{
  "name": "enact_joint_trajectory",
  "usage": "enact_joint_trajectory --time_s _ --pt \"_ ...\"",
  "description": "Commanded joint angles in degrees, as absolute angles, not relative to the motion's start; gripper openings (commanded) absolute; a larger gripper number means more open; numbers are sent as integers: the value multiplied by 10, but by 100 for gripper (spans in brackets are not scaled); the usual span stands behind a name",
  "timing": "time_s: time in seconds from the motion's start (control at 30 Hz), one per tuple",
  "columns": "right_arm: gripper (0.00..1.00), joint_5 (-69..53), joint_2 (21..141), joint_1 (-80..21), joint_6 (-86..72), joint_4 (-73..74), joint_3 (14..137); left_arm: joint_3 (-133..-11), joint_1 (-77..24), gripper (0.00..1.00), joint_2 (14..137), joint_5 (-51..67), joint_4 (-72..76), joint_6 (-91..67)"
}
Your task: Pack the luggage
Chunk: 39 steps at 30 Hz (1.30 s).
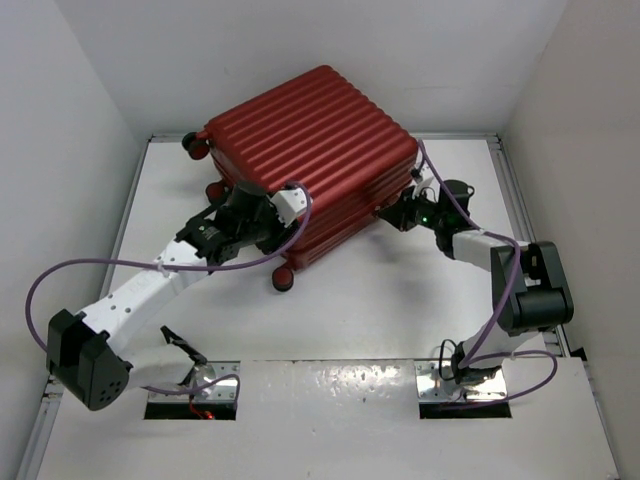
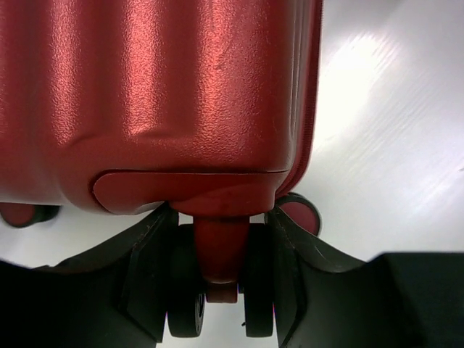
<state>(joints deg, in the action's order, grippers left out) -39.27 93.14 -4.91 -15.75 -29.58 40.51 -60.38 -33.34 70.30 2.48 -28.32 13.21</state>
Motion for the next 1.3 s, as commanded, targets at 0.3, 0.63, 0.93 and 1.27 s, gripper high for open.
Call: enact_joint_trajectory --time_s 0.3,0.63,0.93,1.27 --pt "0 -241 933 25 -84 -303 447 -551 -208 0 764 -83 -350 253" --pt "0 -250 1014 87 -50 -305 531 -557 -153 0 814 -94 -301 298" --pt "0 -292 1137 99 -48 -342 642 -620 -120 0 905 -114 -264 316" --pt "0 -320 1282 79 -68 -377 811 -739 -89 0 1035 -154 -252 290"
